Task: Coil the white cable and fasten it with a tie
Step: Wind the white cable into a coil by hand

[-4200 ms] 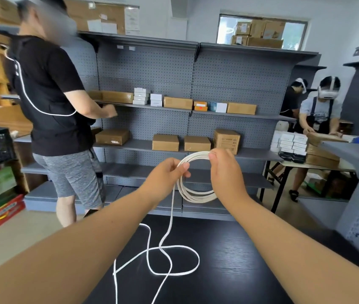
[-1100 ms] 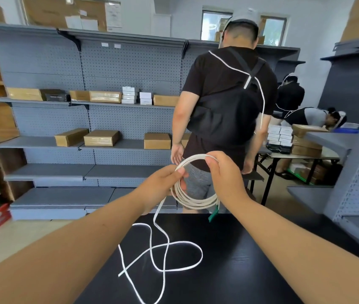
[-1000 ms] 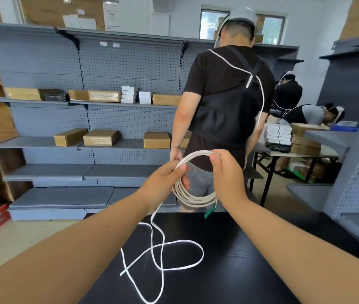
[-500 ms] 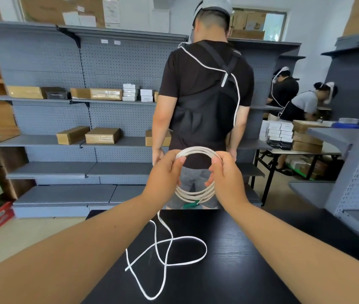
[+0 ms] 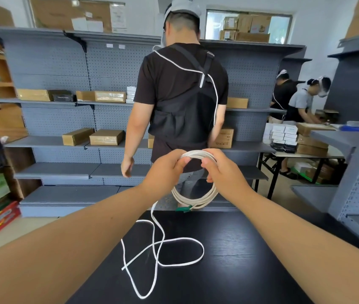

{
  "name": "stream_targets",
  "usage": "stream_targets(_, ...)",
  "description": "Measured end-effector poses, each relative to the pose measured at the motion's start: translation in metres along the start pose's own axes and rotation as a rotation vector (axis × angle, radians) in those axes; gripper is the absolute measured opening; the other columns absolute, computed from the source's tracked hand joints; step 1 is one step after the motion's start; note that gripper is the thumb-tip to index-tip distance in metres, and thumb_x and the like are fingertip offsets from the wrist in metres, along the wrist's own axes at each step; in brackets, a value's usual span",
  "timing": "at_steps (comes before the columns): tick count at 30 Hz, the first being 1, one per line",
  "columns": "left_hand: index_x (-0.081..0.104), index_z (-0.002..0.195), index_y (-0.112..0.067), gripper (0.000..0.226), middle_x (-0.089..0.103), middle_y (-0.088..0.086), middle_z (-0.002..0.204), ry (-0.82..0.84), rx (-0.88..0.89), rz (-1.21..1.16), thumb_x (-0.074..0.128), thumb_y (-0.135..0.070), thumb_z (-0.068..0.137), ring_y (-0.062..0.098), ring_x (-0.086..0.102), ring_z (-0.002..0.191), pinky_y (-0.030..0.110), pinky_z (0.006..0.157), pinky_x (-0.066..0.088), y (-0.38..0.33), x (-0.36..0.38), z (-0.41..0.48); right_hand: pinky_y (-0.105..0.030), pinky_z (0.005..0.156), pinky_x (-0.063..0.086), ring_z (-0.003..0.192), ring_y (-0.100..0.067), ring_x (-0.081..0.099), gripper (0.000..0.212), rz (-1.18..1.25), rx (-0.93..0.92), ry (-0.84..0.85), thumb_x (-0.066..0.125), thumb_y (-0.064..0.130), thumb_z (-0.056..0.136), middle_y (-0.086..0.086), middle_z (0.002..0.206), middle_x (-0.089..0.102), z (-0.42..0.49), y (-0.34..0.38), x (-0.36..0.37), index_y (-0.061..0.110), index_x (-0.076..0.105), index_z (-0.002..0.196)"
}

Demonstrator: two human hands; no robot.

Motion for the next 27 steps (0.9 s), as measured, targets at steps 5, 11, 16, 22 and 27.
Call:
stream_targets(5, 0.055, 0.09, -0.023, 0.017, 0.048, -0.003, 0.062, 0.077, 0.026, 0.0, 0.041, -0.025, 0.099, 0.011, 0.049, 0.054, 0.027, 0.064, 0.041, -0.002, 0.002, 0.003, -0.024, 0.064, 0.046, 0.067, -0.01, 0.051, 0.027, -0.155, 0.027, 0.12, 0.037, 0.029, 0.099, 0.011, 0.074, 0.048, 0.002, 0.002, -0.01, 0.013, 0.054, 0.111)
stream_targets(11, 0.057, 0.086, -0.018, 0.018, 0.062, -0.005, 0.071, 0.201, -0.06, -0.33, 0.044, -0.022, 0.098, 0.005, 0.059, 0.059, 0.014, 0.058, 0.045, -0.008, 0.007, 0.006, -0.03, 0.068, 0.032, 0.083, -0.018, 0.049, 0.026, -0.278, -0.085, 0.022, 0.036, 0.026, 0.099, -0.002, 0.089, 0.055, 0.005, 0.004, -0.023, 0.009, 0.055, 0.106)
stream_targets(16, 0.051, 0.115, -0.005, 0.03, 0.067, -0.003, 0.081, 0.338, -0.17, -0.445, 0.04, -0.027, 0.098, 0.009, 0.064, 0.075, 0.022, 0.073, 0.052, -0.002, 0.006, 0.005, -0.025, 0.06, 0.027, 0.082, -0.014, 0.049, 0.023, -0.187, -0.07, -0.065, 0.037, 0.024, 0.099, 0.001, 0.088, 0.055, 0.007, 0.001, -0.03, 0.011, 0.057, 0.103)
stream_targets(22, 0.054, 0.113, -0.006, 0.025, 0.064, 0.0, 0.08, 0.315, -0.19, -0.513, 0.042, -0.023, 0.098, 0.005, 0.064, 0.073, 0.019, 0.076, 0.053, -0.001, 0.004, 0.009, -0.008, 0.059, 0.035, 0.072, -0.01, 0.046, 0.023, -0.165, -0.054, -0.16, 0.038, 0.024, 0.099, 0.007, 0.078, 0.051, 0.014, -0.001, -0.028, 0.012, 0.057, 0.101)
stream_targets(27, 0.056, 0.094, -0.02, 0.02, 0.062, 0.003, 0.07, 0.102, -0.078, -0.404, 0.037, -0.021, 0.1, -0.004, 0.057, 0.06, 0.016, 0.071, 0.047, 0.002, 0.001, 0.014, -0.021, 0.056, 0.032, 0.071, -0.018, 0.05, 0.025, -0.082, -0.054, -0.259, 0.039, 0.024, 0.098, 0.007, 0.07, 0.05, 0.015, -0.001, -0.015, 0.008, 0.058, 0.099)
Point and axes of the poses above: each hand's wrist, its own z-axis towards the middle knuckle, its own x-axis out of the palm, y = z × x, the point moved 2 cm from there along z, towards the middle knuckle
